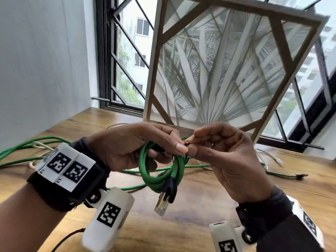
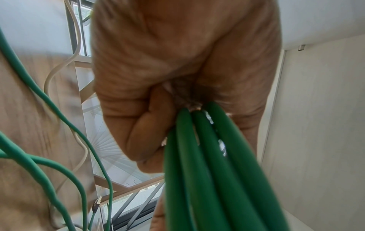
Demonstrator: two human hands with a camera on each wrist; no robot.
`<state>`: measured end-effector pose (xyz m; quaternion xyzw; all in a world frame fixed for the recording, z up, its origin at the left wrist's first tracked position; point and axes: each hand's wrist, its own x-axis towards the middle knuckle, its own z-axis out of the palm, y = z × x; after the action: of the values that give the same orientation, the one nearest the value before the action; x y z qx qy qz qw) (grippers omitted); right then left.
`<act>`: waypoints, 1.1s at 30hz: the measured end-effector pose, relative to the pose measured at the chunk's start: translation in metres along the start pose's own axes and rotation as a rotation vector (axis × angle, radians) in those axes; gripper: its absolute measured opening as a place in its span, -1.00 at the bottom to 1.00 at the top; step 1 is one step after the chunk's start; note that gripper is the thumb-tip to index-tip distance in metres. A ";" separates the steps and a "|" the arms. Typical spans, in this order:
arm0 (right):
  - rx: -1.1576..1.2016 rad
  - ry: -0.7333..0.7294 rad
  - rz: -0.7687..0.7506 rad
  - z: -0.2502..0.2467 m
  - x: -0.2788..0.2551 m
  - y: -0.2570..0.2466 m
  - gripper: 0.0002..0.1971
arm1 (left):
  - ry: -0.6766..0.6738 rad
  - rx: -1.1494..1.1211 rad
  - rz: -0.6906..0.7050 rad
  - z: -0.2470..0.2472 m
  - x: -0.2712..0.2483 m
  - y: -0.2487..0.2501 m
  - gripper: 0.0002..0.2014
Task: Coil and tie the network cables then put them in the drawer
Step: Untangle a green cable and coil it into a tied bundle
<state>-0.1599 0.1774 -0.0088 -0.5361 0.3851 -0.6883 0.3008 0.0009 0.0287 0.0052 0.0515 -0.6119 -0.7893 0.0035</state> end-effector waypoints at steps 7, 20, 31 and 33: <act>-0.209 -0.032 -0.075 -0.004 -0.001 -0.008 -0.68 | 0.125 0.152 -0.018 0.004 0.002 -0.002 -0.88; -0.128 -0.020 -0.013 -0.002 -0.001 -0.004 -0.72 | 0.128 0.200 0.002 -0.001 0.004 -0.004 -0.78; -0.131 -0.073 -0.056 0.002 -0.004 -0.009 -0.74 | 0.044 0.116 -0.067 0.003 0.004 -0.008 -0.26; -0.142 -0.090 -0.048 0.002 -0.005 -0.011 -0.73 | 0.044 0.154 -0.082 0.002 0.004 -0.008 -0.25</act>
<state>-0.1569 0.1873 -0.0016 -0.5958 0.4059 -0.6414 0.2623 -0.0027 0.0323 -0.0021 0.0938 -0.6679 -0.7381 -0.0195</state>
